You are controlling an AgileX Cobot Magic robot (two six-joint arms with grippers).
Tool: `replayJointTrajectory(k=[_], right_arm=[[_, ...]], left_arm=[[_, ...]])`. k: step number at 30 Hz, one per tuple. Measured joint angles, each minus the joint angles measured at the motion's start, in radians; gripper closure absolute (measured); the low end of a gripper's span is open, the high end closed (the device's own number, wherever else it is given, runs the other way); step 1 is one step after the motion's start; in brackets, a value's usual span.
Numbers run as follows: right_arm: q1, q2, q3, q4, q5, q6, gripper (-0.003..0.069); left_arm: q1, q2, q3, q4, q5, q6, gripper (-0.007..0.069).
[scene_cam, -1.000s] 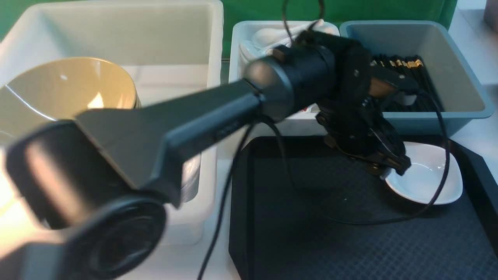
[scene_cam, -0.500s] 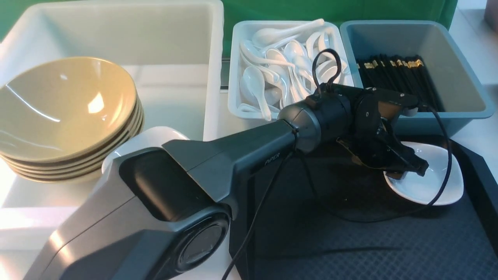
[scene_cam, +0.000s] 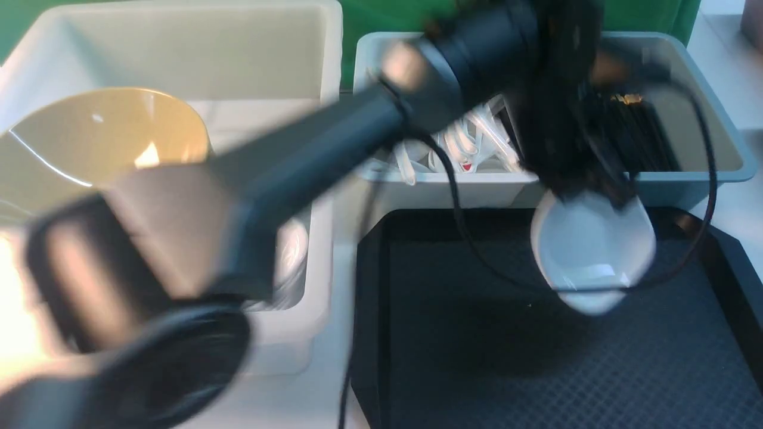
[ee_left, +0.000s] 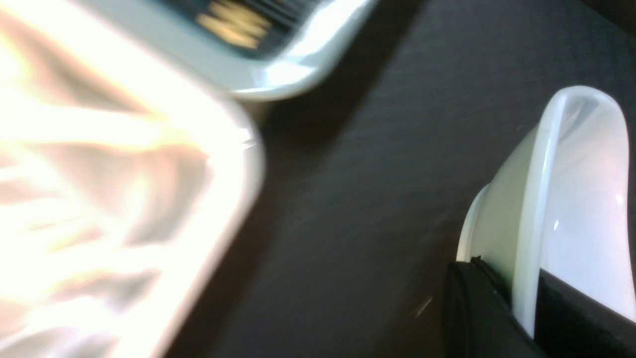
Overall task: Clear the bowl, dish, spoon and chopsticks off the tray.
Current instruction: Use the left arm to put the plate into the large storage box on the left
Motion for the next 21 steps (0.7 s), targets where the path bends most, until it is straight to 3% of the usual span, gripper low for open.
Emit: replayJointTrajectory(k=[3, 8, 11, 13, 15, 18, 21], right_arm=[[0.000, 0.061, -0.010, 0.073, -0.050, -0.049, 0.0624], [-0.001, 0.197, -0.053, 0.306, -0.108, -0.231, 0.0624], [0.021, 0.327, -0.111, 0.450, -0.118, -0.366, 0.0624], [0.073, 0.410, -0.168, 0.466, -0.130, -0.395, 0.0623], [0.111, 0.454, -0.205, 0.465, -0.136, -0.407, 0.0623], [0.238, 0.572, -0.322, 0.439, -0.141, -0.424, 0.0622], [0.295, 0.621, -0.373, 0.406, -0.142, -0.425, 0.0621]], left_arm=[[0.029, -0.123, 0.036, 0.063, 0.011, -0.033, 0.0624], [0.151, -0.365, 0.243, 0.061, 0.012, -0.075, 0.0624], [0.319, -0.546, 0.522, 0.025, 0.014, -0.099, 0.0624], [0.436, -0.644, 0.695, -0.022, -0.015, -0.101, 0.0624], [0.487, -0.685, 0.776, -0.054, -0.042, -0.096, 0.0624], [0.636, -0.752, 0.940, -0.155, -0.097, -0.052, 0.0624], [0.703, -0.761, 0.999, -0.209, -0.115, -0.017, 0.0624]])
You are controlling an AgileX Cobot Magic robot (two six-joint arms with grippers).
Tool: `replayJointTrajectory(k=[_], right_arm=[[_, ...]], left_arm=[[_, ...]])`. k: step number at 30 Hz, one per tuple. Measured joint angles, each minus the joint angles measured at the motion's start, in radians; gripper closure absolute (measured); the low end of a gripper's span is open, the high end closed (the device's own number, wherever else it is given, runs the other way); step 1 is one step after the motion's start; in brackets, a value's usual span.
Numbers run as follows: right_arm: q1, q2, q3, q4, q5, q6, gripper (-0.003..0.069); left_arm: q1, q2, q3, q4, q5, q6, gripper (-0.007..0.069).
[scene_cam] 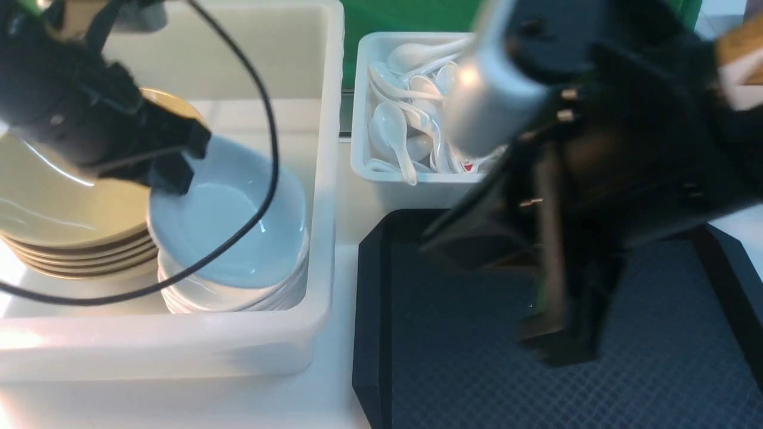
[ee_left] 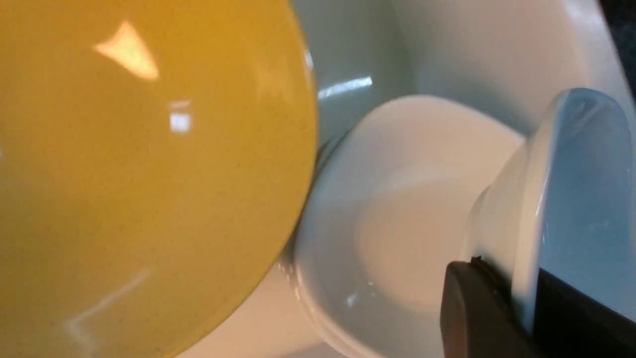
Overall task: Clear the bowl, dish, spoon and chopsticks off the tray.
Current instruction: Use the left arm to put the plate into the large storage box on the left
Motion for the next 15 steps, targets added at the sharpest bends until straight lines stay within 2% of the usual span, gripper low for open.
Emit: replayJointTrajectory(k=[4, 11, 15], right_arm=[[0.046, 0.053, -0.040, -0.040, 0.003, 0.004, 0.0620], [0.050, 0.057, -0.045, -0.092, 0.006, 0.047, 0.0618], [0.051, 0.057, -0.045, -0.094, 0.008, 0.049, 0.0617]], left_arm=[[0.070, 0.000, 0.061, -0.021, -0.045, 0.073, 0.0624], [0.077, 0.035, 0.067, -0.071, -0.120, 0.180, 0.0615], [0.077, 0.087, 0.067, -0.126, -0.131, 0.284, 0.0543]])
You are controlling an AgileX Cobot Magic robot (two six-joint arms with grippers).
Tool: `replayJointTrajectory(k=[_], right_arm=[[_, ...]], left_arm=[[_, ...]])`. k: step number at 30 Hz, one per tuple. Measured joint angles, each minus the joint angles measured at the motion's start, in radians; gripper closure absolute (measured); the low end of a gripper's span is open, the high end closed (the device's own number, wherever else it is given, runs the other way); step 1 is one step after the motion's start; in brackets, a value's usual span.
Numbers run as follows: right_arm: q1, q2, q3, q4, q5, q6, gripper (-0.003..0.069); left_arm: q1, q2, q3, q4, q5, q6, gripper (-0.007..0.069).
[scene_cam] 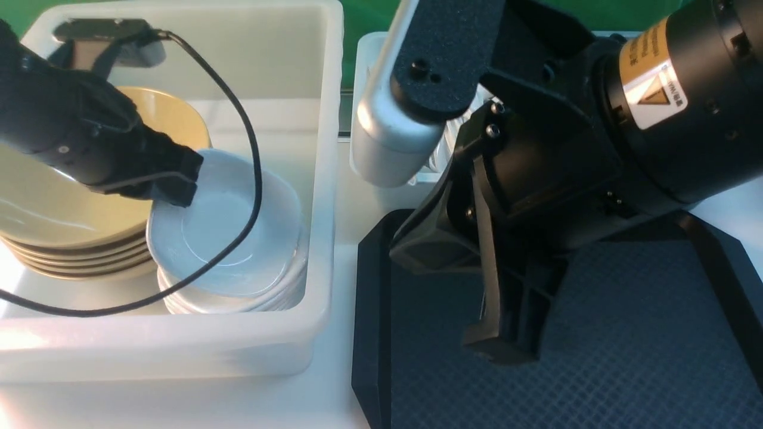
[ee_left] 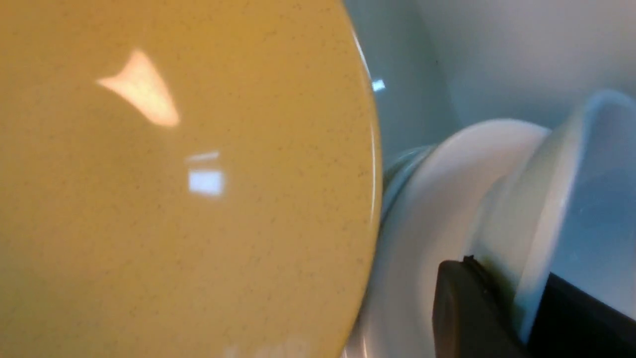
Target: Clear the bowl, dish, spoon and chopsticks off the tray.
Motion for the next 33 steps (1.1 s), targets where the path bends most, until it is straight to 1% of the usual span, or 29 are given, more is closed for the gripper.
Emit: replayJointTrajectory(k=[2, 3, 6, 8, 9, 10, 11, 12, 14, 19, 21, 23, 26, 27, 28, 29, 30, 32, 33], right_arm=[[0.000, 0.000, 0.000, -0.001, 0.010, 0.000, 0.0617], [0.000, 0.000, 0.000, -0.001, 0.017, 0.000, 0.0617], [0.000, 0.000, 0.000, -0.005, 0.033, 0.000, 0.0617], [0.000, 0.000, 0.000, -0.006, 0.034, 0.000, 0.0617], [0.000, 0.000, 0.000, -0.008, 0.036, 0.000, 0.0617], [0.000, 0.000, 0.000, -0.013, 0.036, 0.000, 0.0616], [0.000, 0.000, 0.000, -0.019, 0.036, 0.000, 0.0616], [0.000, 0.000, 0.000, -0.024, 0.038, 0.000, 0.0615], [0.000, 0.000, 0.000, -0.028, 0.039, 0.000, 0.0615], [0.000, 0.000, 0.000, -0.056, 0.043, 0.000, 0.0615], [0.000, 0.000, 0.000, -0.069, 0.044, 0.000, 0.0615], [0.000, 0.000, 0.000, -0.083, 0.045, 0.007, 0.0615], [0.000, 0.000, 0.000, -0.119, 0.053, 0.052, 0.0615], [0.000, -0.003, 0.000, -0.147, 0.062, 0.078, 0.0614], [0.000, -0.009, 0.000, -0.167, 0.069, 0.096, 0.0613], [0.000, -0.011, 0.000, -0.167, 0.069, 0.096, 0.0613], [0.000, -0.027, 0.009, -0.196, 0.069, 0.118, 0.0610], [0.000, -0.072, 0.039, -0.216, 0.052, 0.137, 0.0608], [0.000, -0.086, 0.050, -0.220, 0.043, 0.140, 0.0607]], left_arm=[[-0.001, 0.018, 0.000, -0.013, -0.002, 0.064, 0.0471], [-0.003, 0.023, 0.000, -0.016, 0.002, 0.097, 0.0419], [-0.012, 0.023, 0.000, -0.005, 0.018, 0.141, 0.0299], [-0.015, 0.022, -0.003, 0.015, 0.028, 0.142, 0.0220], [-0.015, 0.021, -0.007, 0.024, 0.032, 0.140, 0.0197], [-0.015, 0.014, -0.016, 0.052, 0.041, 0.130, 0.0149], [-0.015, 0.007, -0.025, 0.073, 0.048, 0.116, 0.0123], [-0.015, -0.006, -0.035, 0.095, 0.056, 0.097, 0.0099], [-0.015, -0.024, -0.050, 0.112, 0.068, 0.072, 0.0080], [-0.015, -0.095, -0.071, 0.124, 0.096, 0.027, 0.0080], [-0.015, -0.125, -0.076, 0.124, 0.107, 0.004, 0.0104], [-0.015, -0.181, -0.079, 0.140, 0.114, -0.047, 0.0183], [-0.015, -0.259, -0.076, 0.182, 0.130, -0.105, 0.0341], [-0.015, -0.301, -0.064, 0.203, 0.131, -0.117, 0.0437], [-0.015, -0.342, -0.045, 0.223, 0.129, -0.127, 0.0505], [-0.015, -0.351, -0.041, 0.227, 0.128, -0.127, 0.0505], [-0.015, -0.406, -0.006, 0.244, 0.126, -0.131, 0.0572], [-0.015, -0.510, 0.084, 0.260, 0.098, -0.134, 0.0617], [-0.015, -0.544, 0.122, 0.264, 0.080, -0.137, 0.0624]])
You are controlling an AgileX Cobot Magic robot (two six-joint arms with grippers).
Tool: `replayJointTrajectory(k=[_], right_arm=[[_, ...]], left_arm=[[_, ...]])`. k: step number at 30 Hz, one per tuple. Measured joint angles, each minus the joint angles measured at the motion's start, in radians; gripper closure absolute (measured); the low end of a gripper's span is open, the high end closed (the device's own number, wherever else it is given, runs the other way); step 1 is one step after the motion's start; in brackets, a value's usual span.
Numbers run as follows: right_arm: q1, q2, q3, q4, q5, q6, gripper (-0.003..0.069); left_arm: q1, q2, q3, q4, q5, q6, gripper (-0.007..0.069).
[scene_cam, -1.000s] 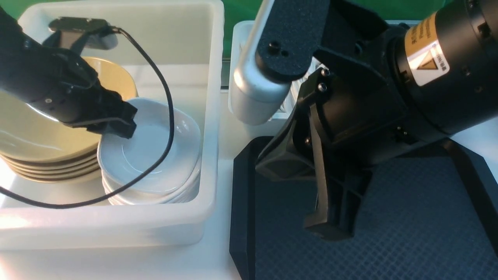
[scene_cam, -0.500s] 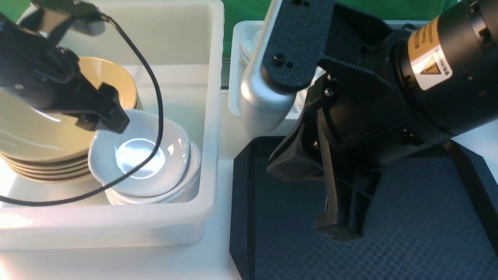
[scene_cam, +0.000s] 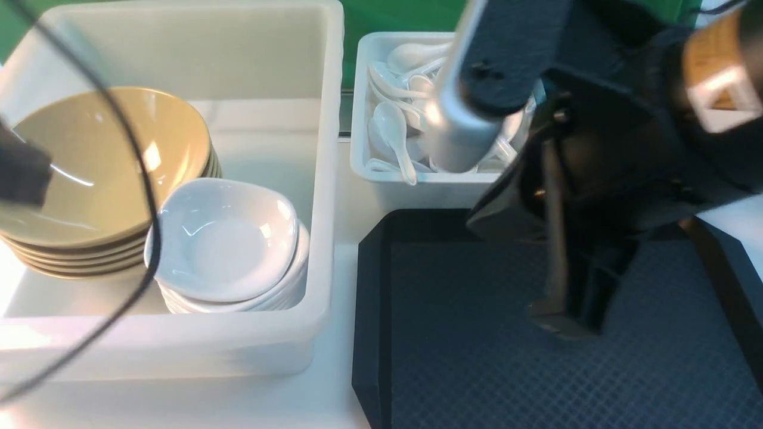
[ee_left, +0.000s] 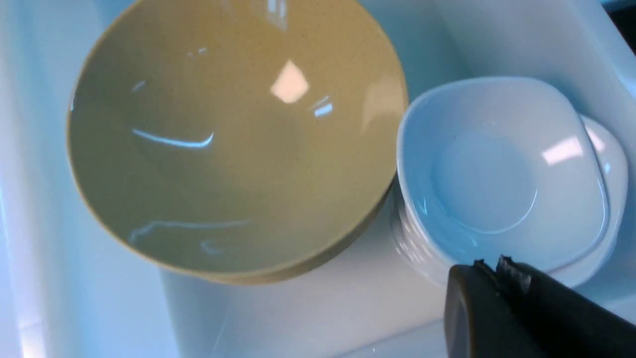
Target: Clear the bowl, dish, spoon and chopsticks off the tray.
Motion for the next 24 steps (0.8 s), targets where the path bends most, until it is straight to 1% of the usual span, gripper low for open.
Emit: replayJointTrajectory(k=[3, 4, 5, 8, 11, 13, 15, 20, 24], right_arm=[[0.000, -0.066, 0.062, -0.004, -0.055, 0.010, 0.0603], [0.000, -0.076, 0.074, -0.004, -0.065, 0.011, 0.0601], [0.000, -0.092, 0.095, -0.005, -0.077, 0.014, 0.0600], [0.000, -0.099, 0.113, -0.006, -0.074, 0.014, 0.0600], [0.000, -0.099, 0.118, -0.006, -0.062, 0.016, 0.0600], [0.000, -0.099, 0.118, -0.006, -0.058, 0.019, 0.0600], [0.000, -0.100, 0.118, -0.006, -0.044, 0.035, 0.0599], [0.000, -0.101, 0.118, -0.006, -0.020, 0.047, 0.0597], [0.000, -0.101, 0.118, -0.006, -0.018, 0.058, 0.0597]], left_arm=[[0.000, -0.086, 0.133, 0.002, -0.100, -0.036, 0.0635], [0.000, -0.091, 0.146, 0.002, -0.113, -0.045, 0.0635], [0.000, -0.086, 0.184, 0.003, -0.168, -0.079, 0.0636], [0.000, -0.029, 0.210, 0.006, -0.245, -0.135, 0.0636], [0.000, 0.074, 0.206, 0.012, -0.336, -0.150, 0.0636], [0.000, 0.122, 0.199, 0.012, -0.362, -0.150, 0.0636], [0.000, 0.222, 0.175, 0.003, -0.396, -0.142, 0.0636], [0.000, 0.407, 0.119, -0.066, -0.414, -0.064, 0.0636], [0.000, 0.491, 0.092, -0.110, -0.424, -0.034, 0.0636]])
